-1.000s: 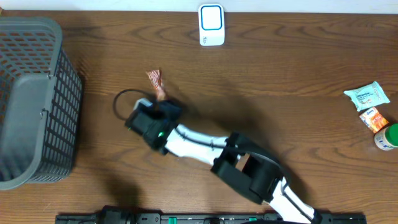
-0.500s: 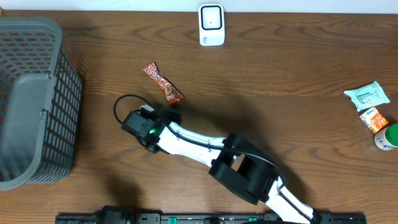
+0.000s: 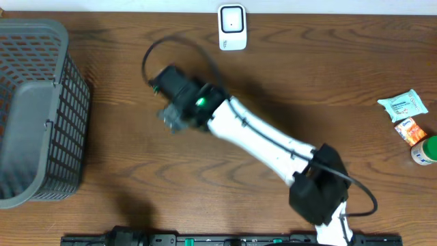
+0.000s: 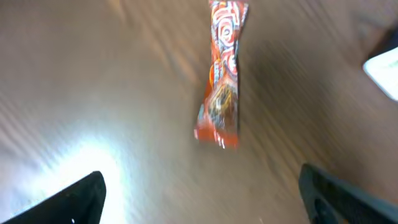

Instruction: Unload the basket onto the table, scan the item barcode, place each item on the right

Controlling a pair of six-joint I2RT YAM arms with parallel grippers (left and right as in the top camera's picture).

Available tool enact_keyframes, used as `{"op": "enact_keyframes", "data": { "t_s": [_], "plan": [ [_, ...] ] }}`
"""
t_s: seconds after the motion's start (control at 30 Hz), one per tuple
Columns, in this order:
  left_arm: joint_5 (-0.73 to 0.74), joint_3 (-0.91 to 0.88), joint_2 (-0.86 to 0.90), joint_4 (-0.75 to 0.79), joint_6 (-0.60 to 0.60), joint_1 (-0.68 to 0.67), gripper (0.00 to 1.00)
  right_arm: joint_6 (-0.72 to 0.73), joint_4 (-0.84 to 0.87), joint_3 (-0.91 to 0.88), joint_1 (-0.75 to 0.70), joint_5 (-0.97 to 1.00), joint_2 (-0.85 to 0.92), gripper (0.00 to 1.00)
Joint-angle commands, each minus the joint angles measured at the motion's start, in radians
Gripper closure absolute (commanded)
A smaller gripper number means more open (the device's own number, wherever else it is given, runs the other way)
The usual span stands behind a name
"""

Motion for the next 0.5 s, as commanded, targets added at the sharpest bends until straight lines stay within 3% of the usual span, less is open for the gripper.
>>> {"op": "enact_keyframes", "data": {
  "t_s": [0.0, 0.17, 0.47],
  "plan": [
    [-0.006, -0.001, -0.008, 0.005, -0.01, 0.004, 0.02, 0.037, 0.059, -0.003, -0.1, -0.294, 0.072, 0.09],
    [-0.006, -0.001, -0.008, 0.005, -0.01, 0.004, 0.02, 0.038, 0.157, -0.003, -0.209, -0.534, 0.15, 0.13],
    [-0.006, -0.001, -0.008, 0.001, -0.01, 0.004, 0.02, 0.08, 0.23, -0.003, -0.232, -0.568, 0.227, 0.07]
  ]
}}
